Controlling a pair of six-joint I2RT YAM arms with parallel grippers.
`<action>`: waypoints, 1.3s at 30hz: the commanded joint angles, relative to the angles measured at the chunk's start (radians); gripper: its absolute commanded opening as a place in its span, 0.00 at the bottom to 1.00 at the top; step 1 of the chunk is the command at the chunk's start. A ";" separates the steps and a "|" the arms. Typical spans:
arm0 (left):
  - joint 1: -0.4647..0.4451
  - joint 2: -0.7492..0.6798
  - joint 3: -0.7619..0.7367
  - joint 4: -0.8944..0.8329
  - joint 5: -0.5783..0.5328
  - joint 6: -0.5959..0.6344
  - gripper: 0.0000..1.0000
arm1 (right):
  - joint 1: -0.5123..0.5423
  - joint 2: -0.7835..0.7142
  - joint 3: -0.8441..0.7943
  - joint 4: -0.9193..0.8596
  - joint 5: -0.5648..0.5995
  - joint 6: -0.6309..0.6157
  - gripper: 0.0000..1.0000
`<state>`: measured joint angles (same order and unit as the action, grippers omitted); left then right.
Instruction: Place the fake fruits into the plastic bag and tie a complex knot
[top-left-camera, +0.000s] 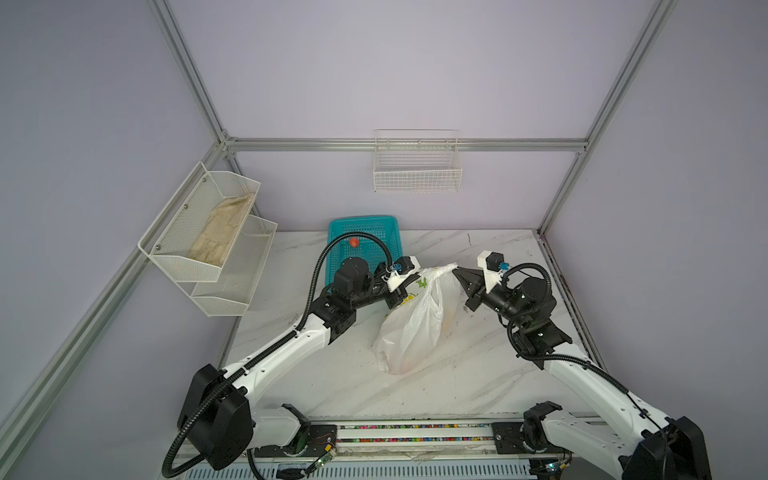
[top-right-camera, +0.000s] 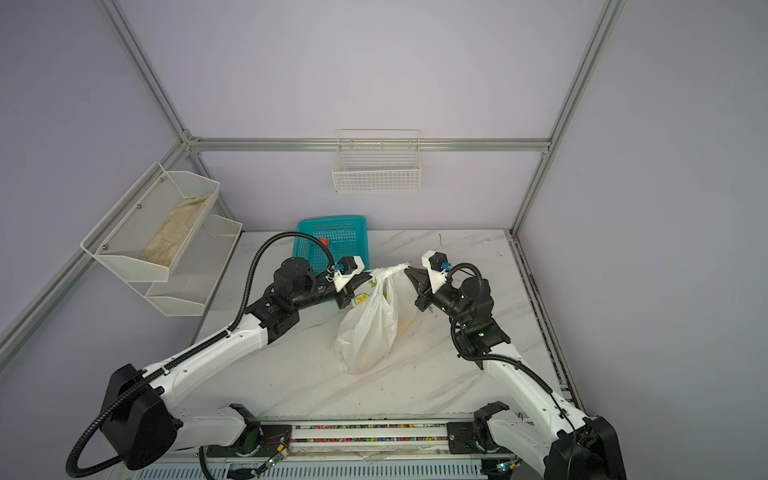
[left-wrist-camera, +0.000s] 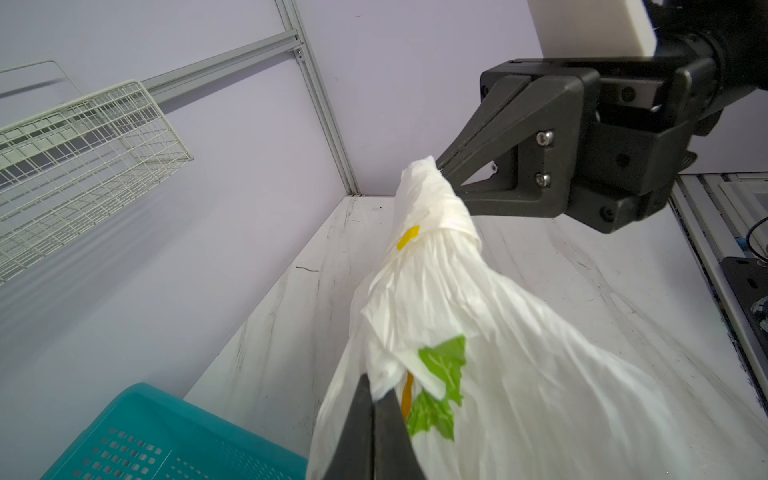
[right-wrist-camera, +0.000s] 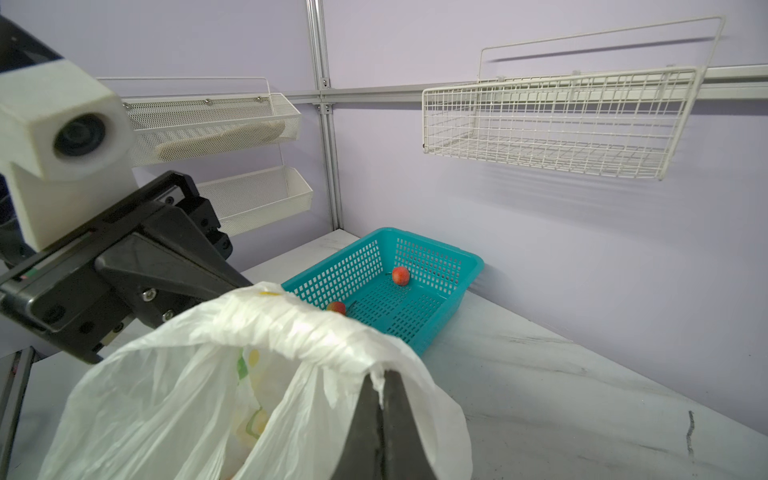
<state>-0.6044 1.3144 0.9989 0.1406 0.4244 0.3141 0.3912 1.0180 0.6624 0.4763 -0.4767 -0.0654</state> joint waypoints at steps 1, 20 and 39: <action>-0.001 -0.019 -0.022 0.033 0.014 -0.007 0.00 | -0.003 -0.027 0.030 -0.022 0.037 0.003 0.00; -0.001 -0.086 -0.059 0.038 -0.192 -0.120 0.00 | -0.004 -0.074 0.106 -0.474 0.244 0.201 0.00; 0.052 -0.136 -0.075 -0.128 -0.481 -0.360 0.00 | -0.004 0.055 0.118 -0.538 0.345 0.231 0.00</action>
<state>-0.5800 1.1999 0.9661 -0.0055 0.0383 0.0334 0.3927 1.0611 0.7811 -0.0189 -0.1974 0.1452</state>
